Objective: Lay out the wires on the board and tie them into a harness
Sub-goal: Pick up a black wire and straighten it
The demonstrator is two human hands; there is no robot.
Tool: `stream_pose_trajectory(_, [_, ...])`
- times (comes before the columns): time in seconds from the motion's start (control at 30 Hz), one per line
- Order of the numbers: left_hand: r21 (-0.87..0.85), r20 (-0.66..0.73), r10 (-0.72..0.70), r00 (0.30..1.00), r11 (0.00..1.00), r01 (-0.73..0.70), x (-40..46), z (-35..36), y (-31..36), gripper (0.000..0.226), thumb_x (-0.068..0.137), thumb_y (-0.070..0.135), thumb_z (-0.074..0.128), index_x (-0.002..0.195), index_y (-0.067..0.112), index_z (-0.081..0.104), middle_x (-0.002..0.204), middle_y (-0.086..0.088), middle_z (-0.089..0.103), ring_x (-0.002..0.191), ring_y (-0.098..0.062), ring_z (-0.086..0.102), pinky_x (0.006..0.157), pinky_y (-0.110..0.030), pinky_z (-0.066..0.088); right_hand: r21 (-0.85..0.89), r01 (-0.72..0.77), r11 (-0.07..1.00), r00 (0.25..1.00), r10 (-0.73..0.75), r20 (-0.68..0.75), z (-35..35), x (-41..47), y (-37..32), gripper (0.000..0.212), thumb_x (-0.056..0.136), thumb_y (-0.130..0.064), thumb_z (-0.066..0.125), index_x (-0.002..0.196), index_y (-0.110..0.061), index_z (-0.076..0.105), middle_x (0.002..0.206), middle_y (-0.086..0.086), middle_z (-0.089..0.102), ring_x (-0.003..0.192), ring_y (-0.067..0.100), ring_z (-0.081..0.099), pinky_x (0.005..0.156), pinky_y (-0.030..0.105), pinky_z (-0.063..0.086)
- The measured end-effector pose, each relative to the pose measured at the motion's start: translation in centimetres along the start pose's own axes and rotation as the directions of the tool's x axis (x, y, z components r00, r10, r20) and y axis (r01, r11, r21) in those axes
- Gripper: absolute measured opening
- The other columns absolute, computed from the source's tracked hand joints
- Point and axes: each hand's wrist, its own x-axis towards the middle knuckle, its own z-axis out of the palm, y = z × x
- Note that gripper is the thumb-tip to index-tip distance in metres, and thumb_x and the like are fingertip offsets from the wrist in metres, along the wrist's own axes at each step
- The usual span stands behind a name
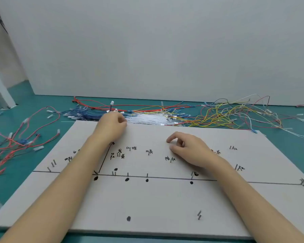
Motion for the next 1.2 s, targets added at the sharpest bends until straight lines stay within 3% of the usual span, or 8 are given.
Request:
stream_pose_trajectory(0.13, [-0.025,-0.184,-0.2,0.962,0.98,0.199,1.2,-1.6,-3.6,0.025,0.091,0.014,0.059,0.114,0.009,0.069,0.119,-0.009,0.067,0.113,-0.028,0.058,0.097,-0.038,0.044,0.02,-0.022,1.0,1.0,0.023,-0.014,0.0,0.1,0.2,0.016,0.09,-0.028,0.054,0.1,-0.038,0.061,0.078,-0.009,0.058,0.077,0.004,0.052,0.073,0.03,0.043])
stream_pose_trajectory(0.33, [0.144,0.03,-0.128,0.991,0.982,0.122,3.5,-0.4,-3.9,0.035,0.094,0.002,0.045,0.122,0.01,0.065,0.13,-0.014,0.06,0.121,-0.033,0.053,0.102,-0.041,0.043,0.041,-0.009,0.999,1.0,0.01,-0.028,0.1,0.1,0.4,0.017,0.09,-0.026,0.055,0.099,-0.038,0.063,0.079,-0.009,0.058,0.076,0.004,0.051,0.073,0.03,0.043])
stream_pose_trajectory(0.53, [0.187,0.119,-0.169,0.978,0.972,0.145,5.7,-0.8,-3.3,0.024,0.088,0.017,0.069,0.11,0.007,0.072,0.119,-0.014,0.067,0.112,-0.032,0.056,0.095,-0.037,0.046,0.031,-0.006,0.999,0.999,0.007,-0.047,0.2,0.1,0.5,0.018,0.089,-0.025,0.054,0.097,-0.038,0.063,0.077,-0.009,0.058,0.074,0.002,0.051,0.069,0.028,0.042])
stream_pose_trajectory(0.7, [0.114,0.126,-0.201,0.971,0.976,0.187,6.2,-0.9,-3.6,0.02,0.079,0.023,0.08,0.094,0.009,0.074,0.11,-0.012,0.069,0.108,-0.029,0.059,0.093,-0.035,0.047,0.034,-0.009,0.999,0.998,0.011,-0.056,0.3,0.2,0.6,0.018,0.088,-0.024,0.053,0.094,-0.039,0.063,0.076,-0.008,0.058,0.074,0.003,0.051,0.067,0.028,0.042])
stream_pose_trajectory(0.97, [-0.134,0.123,-0.217,0.968,0.963,0.233,5.8,-1.0,-4.0,0.007,0.076,0.016,0.078,0.072,0.015,0.072,0.081,-0.002,0.064,0.083,-0.019,0.055,0.064,-0.026,0.039,0.045,-0.008,0.999,0.998,0.01,-0.056,0.3,0.2,0.6,0.02,0.088,-0.023,0.053,0.09,-0.041,0.062,0.076,-0.009,0.057,0.074,0.003,0.051,0.066,0.027,0.041])
stream_pose_trajectory(1.03, [-0.168,0.166,-0.227,0.96,0.952,0.255,5.8,-1.2,-4.1,0.006,0.075,0.02,0.076,0.073,0.014,0.073,0.084,-0.003,0.064,0.083,-0.019,0.053,0.065,-0.025,0.04,0.045,-0.006,0.999,0.999,0.008,-0.05,0.3,0.2,0.5,0.02,0.088,-0.023,0.052,0.091,-0.041,0.062,0.077,-0.009,0.058,0.075,0.003,0.051,0.065,0.027,0.04])
stream_pose_trajectory(1.13, [-0.203,0.244,-0.214,0.946,0.943,0.265,6.0,-1.6,-4.4,0.025,0.073,0.03,0.074,0.081,0.006,0.072,0.085,-0.003,0.059,0.083,-0.02,0.05,0.074,-0.03,0.038,0.044,-0.005,0.999,0.999,0.008,-0.048,0.3,0.2,0.5,0.02,0.088,-0.024,0.052,0.092,-0.041,0.062,0.078,-0.009,0.058,0.076,0.003,0.051,0.065,0.027,0.04])
stream_pose_trajectory(1.2, [-0.201,0.273,-0.224,0.936,0.938,0.283,6.0,-1.7,-4.3,0.028,0.071,0.037,0.075,0.076,0.01,0.071,0.081,-0.001,0.06,0.079,-0.018,0.052,0.073,-0.03,0.039,0.048,-0.007,0.999,0.999,0.009,-0.048,0.3,0.2,0.6,0.02,0.088,-0.024,0.052,0.093,-0.04,0.063,0.079,-0.009,0.058,0.077,0.003,0.051,0.066,0.027,0.04])
